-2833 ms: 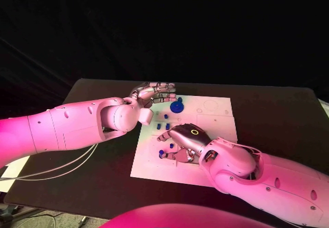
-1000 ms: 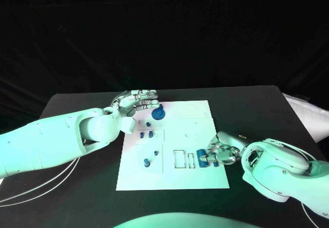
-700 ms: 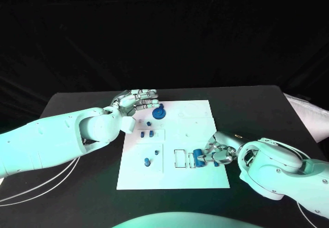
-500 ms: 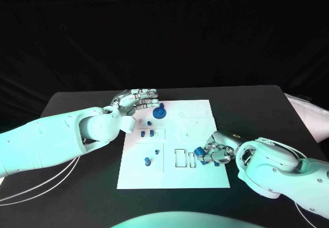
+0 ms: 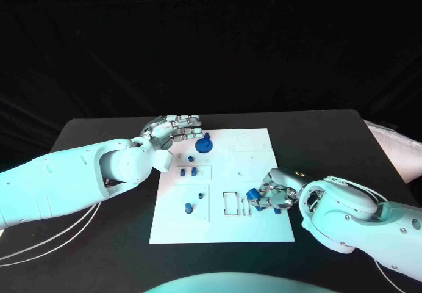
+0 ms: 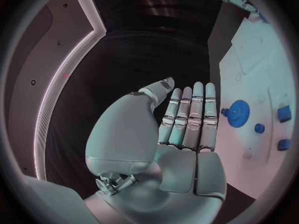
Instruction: Assemble the parts on the task board
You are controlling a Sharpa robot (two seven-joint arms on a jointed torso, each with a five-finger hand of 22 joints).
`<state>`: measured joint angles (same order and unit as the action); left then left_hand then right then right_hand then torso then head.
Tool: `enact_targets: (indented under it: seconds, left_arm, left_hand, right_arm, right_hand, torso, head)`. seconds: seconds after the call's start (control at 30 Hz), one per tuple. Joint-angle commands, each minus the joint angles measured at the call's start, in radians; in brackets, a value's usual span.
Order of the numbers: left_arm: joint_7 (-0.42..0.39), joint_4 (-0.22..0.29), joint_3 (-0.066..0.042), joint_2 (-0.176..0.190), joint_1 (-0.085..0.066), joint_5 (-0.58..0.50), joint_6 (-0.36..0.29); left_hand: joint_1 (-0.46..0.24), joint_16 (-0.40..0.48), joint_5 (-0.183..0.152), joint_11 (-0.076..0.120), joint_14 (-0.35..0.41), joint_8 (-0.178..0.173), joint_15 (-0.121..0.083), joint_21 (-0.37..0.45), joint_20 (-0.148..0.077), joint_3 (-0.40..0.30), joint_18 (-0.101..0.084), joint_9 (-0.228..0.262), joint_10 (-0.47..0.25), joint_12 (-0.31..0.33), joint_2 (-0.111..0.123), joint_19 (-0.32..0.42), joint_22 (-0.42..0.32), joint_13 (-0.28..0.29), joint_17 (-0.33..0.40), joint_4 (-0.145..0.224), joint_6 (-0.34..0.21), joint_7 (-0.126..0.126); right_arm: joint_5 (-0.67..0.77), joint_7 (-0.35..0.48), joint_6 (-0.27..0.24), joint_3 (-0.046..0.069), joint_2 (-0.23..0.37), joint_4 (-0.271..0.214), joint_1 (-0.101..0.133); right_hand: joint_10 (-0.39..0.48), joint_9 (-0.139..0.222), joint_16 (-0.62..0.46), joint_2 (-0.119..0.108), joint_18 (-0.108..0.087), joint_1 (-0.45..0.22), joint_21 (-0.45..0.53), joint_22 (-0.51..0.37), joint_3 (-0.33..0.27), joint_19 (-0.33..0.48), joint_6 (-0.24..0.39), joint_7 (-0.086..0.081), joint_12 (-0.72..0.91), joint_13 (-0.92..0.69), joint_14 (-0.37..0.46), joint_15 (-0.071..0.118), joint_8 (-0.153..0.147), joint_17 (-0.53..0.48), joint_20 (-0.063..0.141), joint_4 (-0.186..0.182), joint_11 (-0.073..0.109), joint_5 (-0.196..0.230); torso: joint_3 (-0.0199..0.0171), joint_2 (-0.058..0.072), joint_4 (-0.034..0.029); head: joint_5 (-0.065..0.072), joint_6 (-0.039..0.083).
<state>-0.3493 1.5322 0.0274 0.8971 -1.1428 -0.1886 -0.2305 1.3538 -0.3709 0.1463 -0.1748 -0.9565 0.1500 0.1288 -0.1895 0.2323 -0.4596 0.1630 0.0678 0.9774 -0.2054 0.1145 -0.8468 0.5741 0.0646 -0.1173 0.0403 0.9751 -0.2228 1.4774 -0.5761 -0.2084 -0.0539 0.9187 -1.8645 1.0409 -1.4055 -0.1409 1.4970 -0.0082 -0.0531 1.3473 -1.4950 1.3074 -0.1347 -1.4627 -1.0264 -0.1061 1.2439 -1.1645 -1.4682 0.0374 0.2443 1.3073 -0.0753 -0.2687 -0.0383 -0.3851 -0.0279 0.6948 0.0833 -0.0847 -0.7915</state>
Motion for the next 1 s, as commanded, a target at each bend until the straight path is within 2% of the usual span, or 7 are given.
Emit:
enact_targets:
  seconds: [0.03,0.23,0.33,0.37,0.6,0.73,1.0]
  left_arm:
    - [-0.005,0.002,-0.001,-0.001,0.0,0.005,0.021]
    - [-0.005,0.002,-0.001,-0.003,0.0,0.005,0.022]
    - [-0.004,0.002,-0.001,-0.003,0.0,0.005,0.022]
    - [-0.004,0.001,-0.001,-0.003,0.0,0.005,0.022]
    - [-0.004,0.0,-0.001,-0.004,0.0,0.005,0.024]
    - [-0.004,0.0,-0.001,-0.005,0.0,0.005,0.026]
    - [0.002,-0.003,-0.001,-0.006,0.0,0.005,0.031]
  left_hand:
    - [0.0,0.005,-0.001,0.003,-0.005,0.005,-0.001,0.001,0.002,0.002,0.018,-0.001,0.006,-0.007,-0.006,-0.007,-0.001,-0.002,0.001,-0.002,0.005,-0.001]
    - [0.0,0.005,-0.001,0.003,-0.005,0.005,-0.001,0.001,0.002,0.002,0.018,-0.001,0.006,-0.007,-0.006,-0.007,-0.001,-0.002,0.001,-0.002,0.005,-0.001]
    - [0.0,0.005,-0.001,0.003,-0.005,0.005,-0.001,0.001,0.002,0.002,0.018,-0.001,0.006,-0.007,-0.006,-0.007,-0.001,-0.002,0.001,-0.002,0.005,-0.001]
    - [0.0,0.005,-0.001,0.003,-0.005,0.005,-0.001,0.001,0.002,0.002,0.018,-0.001,0.006,-0.007,-0.006,-0.007,-0.001,-0.002,0.001,-0.002,0.005,-0.001]
    - [0.0,0.005,-0.001,0.003,-0.005,0.005,-0.001,0.001,0.002,0.002,0.018,-0.001,0.006,-0.007,-0.006,-0.007,-0.001,-0.002,0.001,-0.002,0.005,-0.001]
    - [-0.002,0.007,-0.001,0.003,-0.007,0.005,0.0,0.002,0.002,0.003,0.018,-0.001,0.006,-0.006,-0.006,-0.008,-0.005,-0.002,0.002,-0.003,0.005,-0.001]
    - [-0.003,0.008,-0.001,0.003,-0.007,0.005,0.0,0.002,0.002,0.004,0.018,-0.001,0.006,-0.006,-0.006,-0.008,-0.006,-0.002,0.003,-0.003,0.004,-0.002]
  right_arm:
    - [0.008,-0.026,0.053,-0.01,0.001,0.015,-0.012]
    - [0.004,-0.032,0.098,-0.01,0.0,0.021,-0.012]
    - [-0.002,-0.03,0.045,-0.01,0.001,0.016,-0.012]
    - [-0.009,-0.028,0.005,-0.01,0.003,0.011,-0.012]
    - [-0.067,-0.004,-0.171,-0.006,0.026,-0.028,-0.007]
    - [-0.092,0.001,-0.202,-0.002,0.033,-0.044,0.0]
    - [-0.117,0.004,-0.205,0.0,0.034,-0.054,0.006]
  right_hand:
    - [-0.013,-0.003,0.003,0.016,0.018,0.017,-0.006,0.129,0.003,-0.009,-0.011,0.003,0.052,-0.131,-0.075,0.006,0.007,0.121,0.005,0.007,0.016,-0.009]
    - [-0.007,-0.009,0.001,0.023,0.017,-0.009,-0.004,0.126,-0.011,-0.007,-0.019,0.007,0.036,-0.121,-0.074,0.009,0.013,0.119,0.008,-0.012,0.019,-0.016]
    - [-0.013,-0.013,0.002,0.029,0.018,0.0,-0.006,0.13,-0.009,-0.01,-0.025,0.012,0.042,-0.13,-0.075,0.013,0.016,0.122,0.011,-0.009,0.023,-0.063]
    - [-0.017,-0.015,0.003,0.032,0.019,0.007,-0.007,0.131,-0.007,-0.011,-0.028,0.014,0.046,-0.135,-0.075,0.015,0.017,0.124,0.013,-0.007,0.026,-0.084]
    - [-0.025,-0.022,0.004,0.037,0.02,0.004,-0.01,0.138,-0.009,-0.016,-0.042,0.02,0.051,-0.144,-0.076,0.019,0.02,0.126,0.017,-0.014,0.031,-0.118]
    - [-0.027,-0.026,0.004,0.044,0.021,-0.018,-0.011,0.139,-0.016,-0.017,-0.048,0.022,0.048,-0.146,-0.076,0.021,0.018,0.126,0.019,-0.021,0.032,-0.134]
    - [-0.03,-0.029,0.005,0.044,0.021,-0.024,-0.012,0.142,-0.019,-0.019,-0.055,0.025,0.049,-0.148,-0.076,0.023,0.019,0.128,0.021,-0.02,0.035,-0.14]
  torso:
    - [-0.0001,0.0,-0.0012]
    - [0.001,0.001,-0.0031]
    - [-0.0002,0.002,-0.003]
    - [-0.0008,0.002,-0.003]
    - [0.0009,0.002,-0.0058]
    - [0.0015,0.002,-0.0072]
    - [0.0013,0.002,-0.0067]
  head:
    - [0.004,0.001]
    - [0.007,0.003]
    - [0.01,0.004]
    - [0.01,0.005]
    - [0.012,0.005]
    - [0.014,0.007]
    - [0.016,0.009]
